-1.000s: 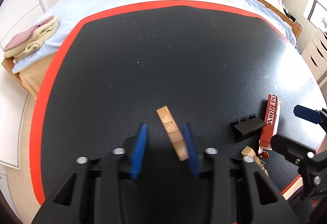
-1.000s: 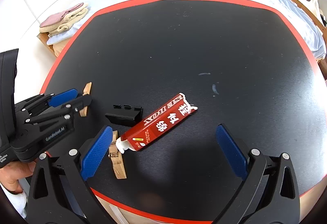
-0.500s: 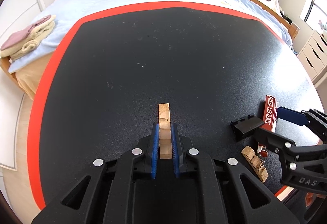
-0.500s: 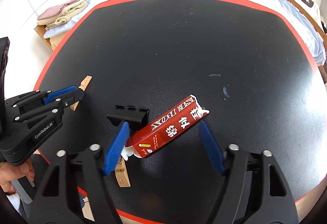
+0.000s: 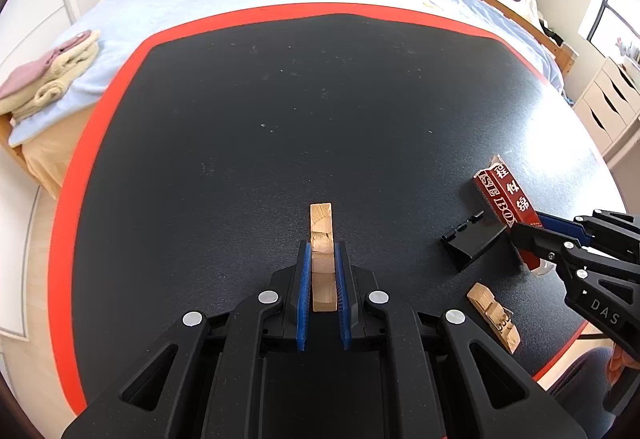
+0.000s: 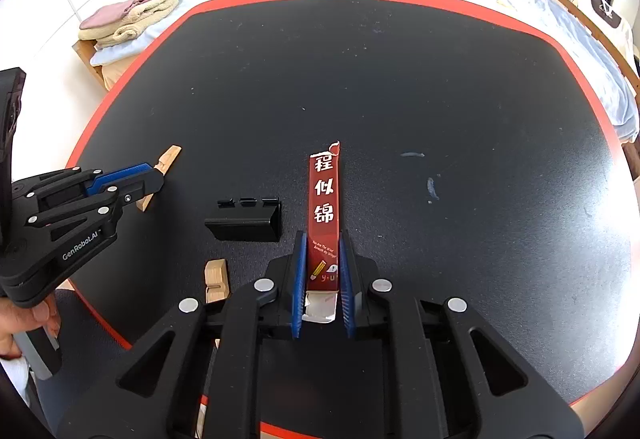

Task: Collect trash
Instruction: 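Grasp a wooden clothespin with the left tool while the right tool grasps the red box, then carry clothespin and red box over the wastebasket and open both tools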

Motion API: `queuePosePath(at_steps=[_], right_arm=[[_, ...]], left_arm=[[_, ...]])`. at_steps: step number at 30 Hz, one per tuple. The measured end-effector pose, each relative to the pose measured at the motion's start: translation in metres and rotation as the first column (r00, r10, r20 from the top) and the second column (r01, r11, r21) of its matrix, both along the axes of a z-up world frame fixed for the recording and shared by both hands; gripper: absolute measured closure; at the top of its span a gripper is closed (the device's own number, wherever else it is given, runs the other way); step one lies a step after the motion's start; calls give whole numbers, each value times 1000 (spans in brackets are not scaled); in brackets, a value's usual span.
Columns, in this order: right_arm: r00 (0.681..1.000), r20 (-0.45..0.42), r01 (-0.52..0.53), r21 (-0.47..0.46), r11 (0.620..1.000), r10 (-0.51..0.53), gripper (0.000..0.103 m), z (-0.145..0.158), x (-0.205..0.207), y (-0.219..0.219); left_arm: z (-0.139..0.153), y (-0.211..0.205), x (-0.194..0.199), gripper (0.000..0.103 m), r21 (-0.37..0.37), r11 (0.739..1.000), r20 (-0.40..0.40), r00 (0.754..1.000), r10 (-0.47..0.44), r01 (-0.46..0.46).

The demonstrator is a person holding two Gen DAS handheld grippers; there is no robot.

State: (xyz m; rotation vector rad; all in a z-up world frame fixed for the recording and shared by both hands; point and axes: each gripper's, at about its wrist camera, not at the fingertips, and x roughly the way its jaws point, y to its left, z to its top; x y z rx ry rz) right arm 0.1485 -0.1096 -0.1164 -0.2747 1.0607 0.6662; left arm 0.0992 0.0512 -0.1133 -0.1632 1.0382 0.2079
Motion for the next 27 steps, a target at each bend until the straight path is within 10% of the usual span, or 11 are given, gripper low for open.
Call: queuePosePath(at_steps=[27], right_arm=[[989,131,-74,68,995,64,88,93,-91,-60]], left_arm=[[79,-59,-74,91,5,964,130,956,-264,265]])
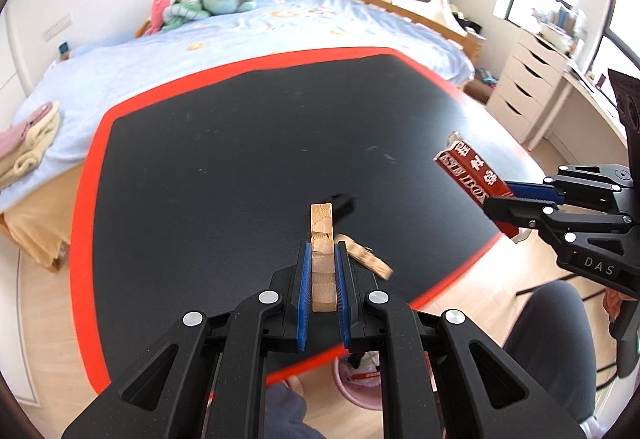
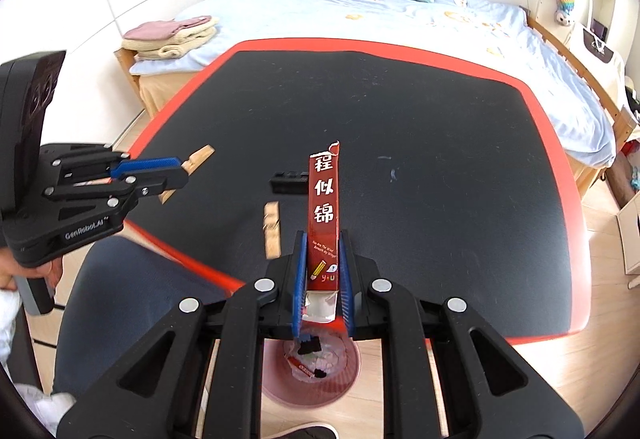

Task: Collect trash
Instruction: 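Carry clothespin and red box over the wastebasket and open both tools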

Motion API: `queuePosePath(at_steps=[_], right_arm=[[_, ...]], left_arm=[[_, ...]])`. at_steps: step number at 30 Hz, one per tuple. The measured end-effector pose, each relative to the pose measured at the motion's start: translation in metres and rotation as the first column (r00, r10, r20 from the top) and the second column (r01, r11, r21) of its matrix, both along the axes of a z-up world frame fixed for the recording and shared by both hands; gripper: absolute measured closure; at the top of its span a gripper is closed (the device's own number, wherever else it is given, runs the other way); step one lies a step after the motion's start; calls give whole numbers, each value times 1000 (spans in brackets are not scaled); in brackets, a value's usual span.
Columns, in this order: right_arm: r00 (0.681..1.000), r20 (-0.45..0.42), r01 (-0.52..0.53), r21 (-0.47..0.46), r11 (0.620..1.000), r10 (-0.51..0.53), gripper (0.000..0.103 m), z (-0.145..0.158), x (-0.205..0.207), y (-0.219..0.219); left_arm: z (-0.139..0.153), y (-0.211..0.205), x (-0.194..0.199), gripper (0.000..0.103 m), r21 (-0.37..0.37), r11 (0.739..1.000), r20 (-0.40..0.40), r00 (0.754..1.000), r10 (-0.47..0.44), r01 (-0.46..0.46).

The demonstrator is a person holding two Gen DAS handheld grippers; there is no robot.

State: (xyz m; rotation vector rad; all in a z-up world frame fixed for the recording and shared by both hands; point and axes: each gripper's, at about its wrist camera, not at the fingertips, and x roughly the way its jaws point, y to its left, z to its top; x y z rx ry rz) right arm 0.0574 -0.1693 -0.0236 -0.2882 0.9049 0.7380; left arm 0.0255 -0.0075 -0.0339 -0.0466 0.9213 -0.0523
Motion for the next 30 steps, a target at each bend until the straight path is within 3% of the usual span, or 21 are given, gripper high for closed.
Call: queuePosePath(at_steps=[16,30], right_arm=[[999,-18,-35,-17,999,34,88,-8,-81,-47],[995,-81,-51,-26,998,49,87,-29,-97,-58]], left_arm=[[-6,-47,-49,91,-45,985,-21,985,-170,169],[-19,-68,-62,89,-67,969,-65,968,-244,240]])
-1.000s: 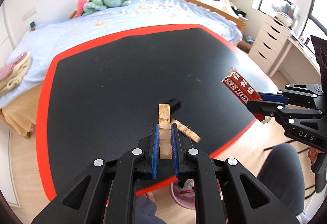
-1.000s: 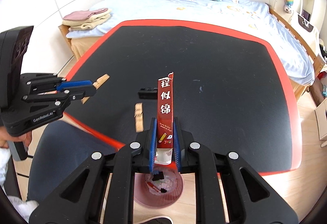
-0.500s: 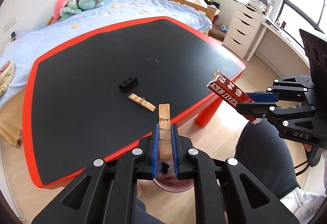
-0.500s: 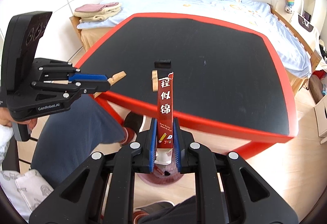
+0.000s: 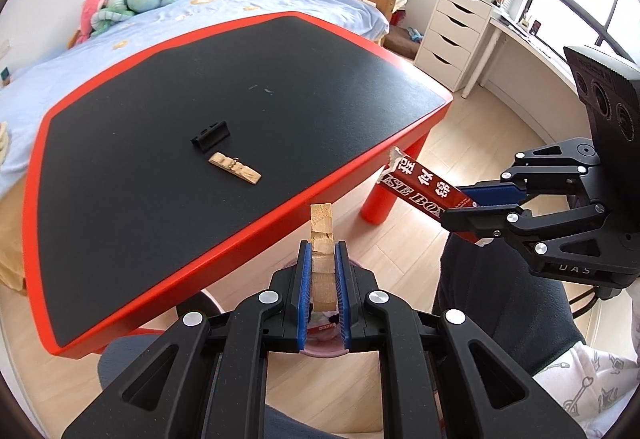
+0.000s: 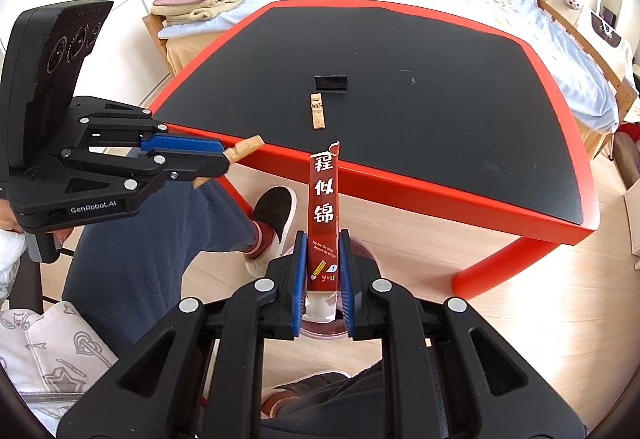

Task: Collect trash
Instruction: 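Carry clothespin and red box over the wastebasket and open both tools, then move both open tools back to the black block and last clothespin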

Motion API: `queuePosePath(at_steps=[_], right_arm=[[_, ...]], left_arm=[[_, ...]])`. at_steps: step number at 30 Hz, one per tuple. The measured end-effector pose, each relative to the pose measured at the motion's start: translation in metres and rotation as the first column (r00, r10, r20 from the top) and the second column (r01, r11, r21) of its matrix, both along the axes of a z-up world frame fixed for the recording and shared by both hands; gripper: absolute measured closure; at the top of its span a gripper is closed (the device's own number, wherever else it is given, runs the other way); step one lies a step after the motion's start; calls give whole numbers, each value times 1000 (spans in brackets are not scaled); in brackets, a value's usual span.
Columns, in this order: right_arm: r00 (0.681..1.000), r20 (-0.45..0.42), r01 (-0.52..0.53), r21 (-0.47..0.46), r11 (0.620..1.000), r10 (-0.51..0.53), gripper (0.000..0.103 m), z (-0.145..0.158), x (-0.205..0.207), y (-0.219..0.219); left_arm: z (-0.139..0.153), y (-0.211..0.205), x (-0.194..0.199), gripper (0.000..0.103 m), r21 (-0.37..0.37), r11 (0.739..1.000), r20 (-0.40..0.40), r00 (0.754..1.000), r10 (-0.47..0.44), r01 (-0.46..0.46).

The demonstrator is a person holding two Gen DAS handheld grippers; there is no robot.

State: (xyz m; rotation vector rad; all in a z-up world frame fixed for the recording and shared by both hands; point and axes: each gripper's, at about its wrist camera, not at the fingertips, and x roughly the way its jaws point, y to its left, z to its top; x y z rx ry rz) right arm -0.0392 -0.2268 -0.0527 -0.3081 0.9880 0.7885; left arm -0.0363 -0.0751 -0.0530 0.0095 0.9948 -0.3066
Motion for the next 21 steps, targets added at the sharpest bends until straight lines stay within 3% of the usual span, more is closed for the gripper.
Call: queuePosePath(at_steps=[1,2,3,5,8,12,21], right_arm=[[1000,-2,-2,-1,1000,2,86,-1,0,0],[1000,-4,-6,-11,1000,6,69,-2,1,1],[1000,2,-4,-18,1000,4,40,-3,1,0],[1000,15,8,-14,1000,-8,19,-4,3,-2],[999,23,37,-35,999,-37,11,-7,7,-5],[999,17,48,-35,998,-48,7,-10,8,-8],[999,-5,46,-29,999,-46,5,-14,10,-7]], left_arm=[[-1,0,0,86,-2,1000,-2,1000,2,-2],[-2,-1,0,70,-4,1000,-1,1000,1,-1],[-2,0,1,41,-2,1000,4,1000,5,-5],[-1,3,-1,14,-10,1000,38,999,25,-25],[-3,6,1,11,17,998,32,998,55,-56],[-4,12,1,8,20,996,22,996,88,-89],[-5,18,5,8,25,994,16,994,106,-106]])
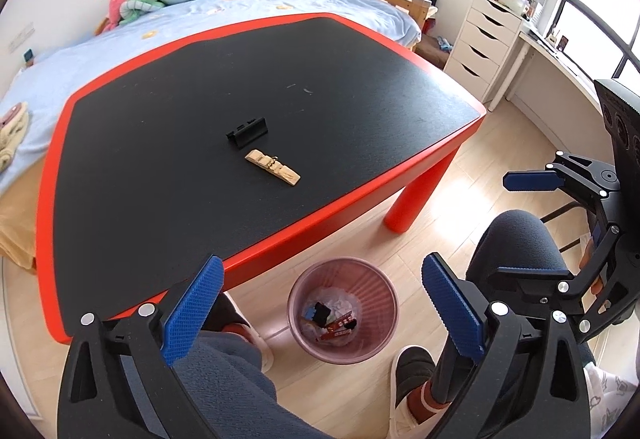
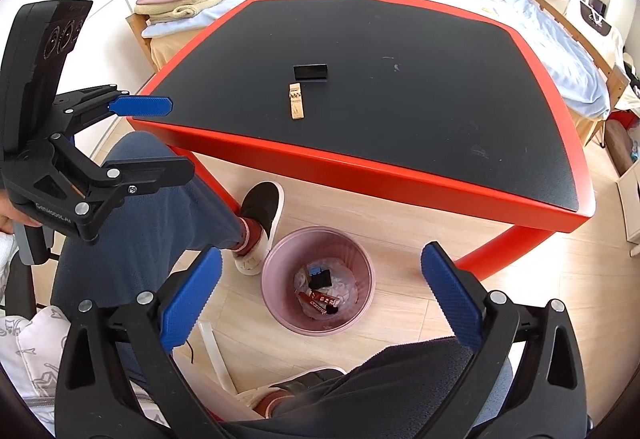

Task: Collect trash
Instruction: 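Move both open tools back to the black block and last clothespin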

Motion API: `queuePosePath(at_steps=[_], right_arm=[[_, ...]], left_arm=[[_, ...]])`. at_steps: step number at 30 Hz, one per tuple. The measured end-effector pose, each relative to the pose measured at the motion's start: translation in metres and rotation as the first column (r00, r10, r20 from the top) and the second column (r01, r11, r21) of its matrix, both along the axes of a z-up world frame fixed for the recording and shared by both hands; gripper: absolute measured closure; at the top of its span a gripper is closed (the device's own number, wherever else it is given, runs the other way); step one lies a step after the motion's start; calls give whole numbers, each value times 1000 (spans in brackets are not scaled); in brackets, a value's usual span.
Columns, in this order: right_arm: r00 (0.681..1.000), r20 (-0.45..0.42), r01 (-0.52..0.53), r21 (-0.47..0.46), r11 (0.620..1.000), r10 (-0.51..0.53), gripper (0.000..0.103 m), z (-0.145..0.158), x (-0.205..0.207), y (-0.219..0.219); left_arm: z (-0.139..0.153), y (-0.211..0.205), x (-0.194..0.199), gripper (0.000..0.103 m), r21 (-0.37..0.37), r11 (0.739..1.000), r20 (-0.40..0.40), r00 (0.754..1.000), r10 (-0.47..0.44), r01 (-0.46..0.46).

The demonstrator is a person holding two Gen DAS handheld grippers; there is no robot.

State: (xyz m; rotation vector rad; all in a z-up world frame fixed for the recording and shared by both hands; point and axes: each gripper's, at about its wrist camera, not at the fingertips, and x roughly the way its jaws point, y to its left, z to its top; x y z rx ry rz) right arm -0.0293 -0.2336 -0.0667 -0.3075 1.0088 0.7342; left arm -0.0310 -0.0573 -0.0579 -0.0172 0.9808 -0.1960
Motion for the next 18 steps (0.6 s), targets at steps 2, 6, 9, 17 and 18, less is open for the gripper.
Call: queuePosePath(at_steps=[2,6,9,17,18], right_arm=[[1000,1,-2,0,1000,2,5,0,0,2],[1000,-4,-10,2,1000,10,5,-1,4,6],[1000,-4,-20,6,1000,20,4,0,6,12],[999,9,-51,34,998,51,5,10,25,35],[999,10,-54,40,998,53,5,11,29,38]], left_arm=[[0,1,2,8,-5,1000,1,1000,2,-2],[1,7,5,8,-11,1000,2,1000,11,-11],[2,13,9,8,-16,1000,7,1000,18,-18],[8,36,37,8,-14,1000,19,1000,24,-24],[8,38,41,8,-14,1000,20,1000,23,-23]])
